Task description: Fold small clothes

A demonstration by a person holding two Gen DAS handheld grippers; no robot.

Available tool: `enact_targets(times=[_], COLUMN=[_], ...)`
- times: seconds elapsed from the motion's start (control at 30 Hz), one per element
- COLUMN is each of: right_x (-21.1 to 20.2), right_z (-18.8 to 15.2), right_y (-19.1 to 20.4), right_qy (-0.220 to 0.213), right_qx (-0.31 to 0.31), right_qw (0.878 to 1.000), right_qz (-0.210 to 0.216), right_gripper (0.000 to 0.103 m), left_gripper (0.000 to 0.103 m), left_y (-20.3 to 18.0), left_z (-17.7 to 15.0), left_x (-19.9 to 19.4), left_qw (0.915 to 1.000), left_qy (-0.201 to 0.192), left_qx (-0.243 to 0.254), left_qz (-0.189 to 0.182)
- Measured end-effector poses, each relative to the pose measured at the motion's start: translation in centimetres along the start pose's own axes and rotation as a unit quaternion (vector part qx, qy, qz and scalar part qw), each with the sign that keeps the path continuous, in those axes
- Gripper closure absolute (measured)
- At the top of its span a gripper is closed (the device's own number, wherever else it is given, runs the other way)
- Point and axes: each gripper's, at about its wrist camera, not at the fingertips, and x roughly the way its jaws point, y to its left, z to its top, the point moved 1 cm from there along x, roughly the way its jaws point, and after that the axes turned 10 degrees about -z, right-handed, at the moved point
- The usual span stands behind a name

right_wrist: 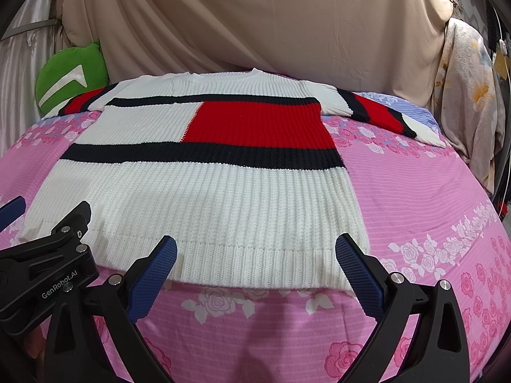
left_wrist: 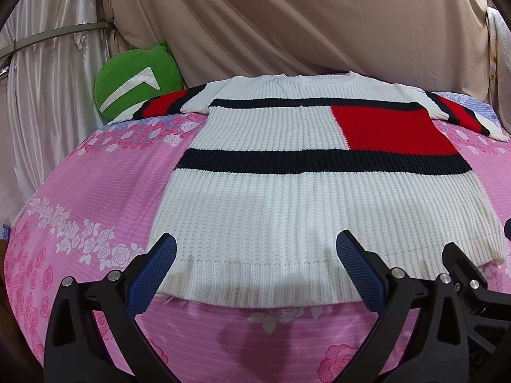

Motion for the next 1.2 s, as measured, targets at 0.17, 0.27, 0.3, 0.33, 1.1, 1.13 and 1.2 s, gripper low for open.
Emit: enact_targets(times=[0.17, 0.27, 0.3, 0.33, 1.1, 1.13, 1.2], right_x=[0.0, 0.0, 0.01, 0.0, 0.03, 0.01, 0.03], right_z=[0.0, 0.02, 0.03, 0.02, 0.06, 0.04, 0.07], right_y=[0.02, 0.03, 0.04, 0.04, 0.08, 0.08, 0.1], right_qy=[0.0, 0.001, 0.001, 0.001, 0.002, 0.002, 0.002], right_qx=[0.0, 0.0, 0.0, 0.0, -0.001, -0.001, -0.001], right_qw=[1.0, 1.0, 1.0, 1.0, 1.0, 1.0, 1.0], right_qz=[0.0, 0.0, 0.0, 0.0, 0.0, 0.0, 0.0], right_gripper=[0.005, 0.005, 0.005, 0.005, 0.005, 0.005, 0.005], left_gripper=[0.005, 0.005, 0.005, 0.005, 0.005, 0.005, 0.005], left_y=[-0.01, -0.01, -0.02, -0.02, -0.05, -0.05, -0.05], left_z=[-0.01, -0.01, -0.01, -0.01, -0.01, -0.01, -0.01], left_x=[-0.01, 0.01, 0.01, 0.01, 0.04, 0.04, 0.04], left_qw=[1.0, 1.0, 1.0, 1.0, 1.0, 1.0, 1.0], left_qy=[0.0, 0.0, 0.0, 0.0, 0.001, 0.001, 0.001], left_qx=[0.0, 0.0, 0.0, 0.0, 0.001, 0.001, 0.001], left_qz=[0.0, 0.0, 0.0, 0.0, 0.001, 0.001, 0.001])
